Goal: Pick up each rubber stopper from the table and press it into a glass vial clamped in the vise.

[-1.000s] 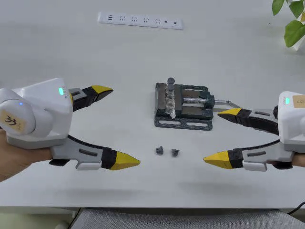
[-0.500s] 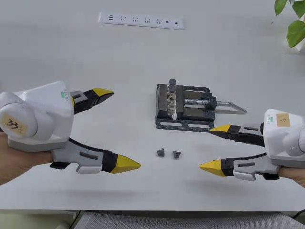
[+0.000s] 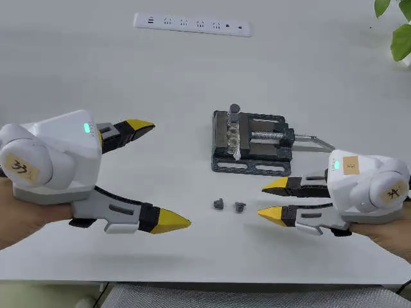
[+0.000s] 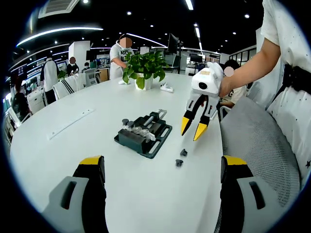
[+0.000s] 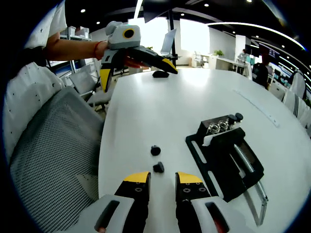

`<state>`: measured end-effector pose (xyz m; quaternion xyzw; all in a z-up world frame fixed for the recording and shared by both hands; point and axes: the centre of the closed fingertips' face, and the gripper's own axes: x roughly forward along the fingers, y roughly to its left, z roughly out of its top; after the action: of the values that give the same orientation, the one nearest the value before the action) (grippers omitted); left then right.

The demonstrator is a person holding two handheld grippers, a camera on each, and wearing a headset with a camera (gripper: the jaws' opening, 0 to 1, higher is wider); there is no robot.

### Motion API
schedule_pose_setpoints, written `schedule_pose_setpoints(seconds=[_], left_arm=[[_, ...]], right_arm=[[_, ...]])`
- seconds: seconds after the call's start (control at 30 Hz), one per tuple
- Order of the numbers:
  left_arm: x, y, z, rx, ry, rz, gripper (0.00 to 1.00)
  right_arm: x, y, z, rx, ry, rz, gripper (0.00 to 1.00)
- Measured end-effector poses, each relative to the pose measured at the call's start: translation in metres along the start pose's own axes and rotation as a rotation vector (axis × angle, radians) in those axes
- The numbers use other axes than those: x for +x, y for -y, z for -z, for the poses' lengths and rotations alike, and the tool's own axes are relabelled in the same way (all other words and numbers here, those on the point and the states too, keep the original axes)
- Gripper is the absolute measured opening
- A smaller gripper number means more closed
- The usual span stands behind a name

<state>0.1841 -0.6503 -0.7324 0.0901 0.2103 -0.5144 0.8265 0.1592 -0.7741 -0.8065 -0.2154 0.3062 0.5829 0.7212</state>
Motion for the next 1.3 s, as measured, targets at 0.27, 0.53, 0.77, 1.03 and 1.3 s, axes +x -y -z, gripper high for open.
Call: schedule_pose_setpoints(seconds=[0.27,0.53,0.77,1.03,1.3], left_arm=[[0.001,-0.001,0.001,-0.006,0.001,0.001,0.99],[0.0,-0.001,0.001,-0.012,0.002,-0.003,0.99],[0.0,-0.001,0.002,-0.018,0.003,-0.002,0.99],[0.001,-0.001,0.002,-0.019,0.002,0.0,0.99],[0.004,-0.001,0.001,-0.019,0.004,0.003,0.99]], right_arm=[[0.015,-0.003,0.002,-0.099,-0.059,-0.033,0.09],[0.027,-0.006,0.004,-0.175,-0.103,-0.06,0.05],[0.03,-0.005,0.005,-0.198,-0.124,-0.073,0.02],[0.031,-0.005,0.005,-0.203,-0.125,-0.079,0.0],[0.029,-0.003,0.008,-0.187,-0.126,-0.06,0.0]])
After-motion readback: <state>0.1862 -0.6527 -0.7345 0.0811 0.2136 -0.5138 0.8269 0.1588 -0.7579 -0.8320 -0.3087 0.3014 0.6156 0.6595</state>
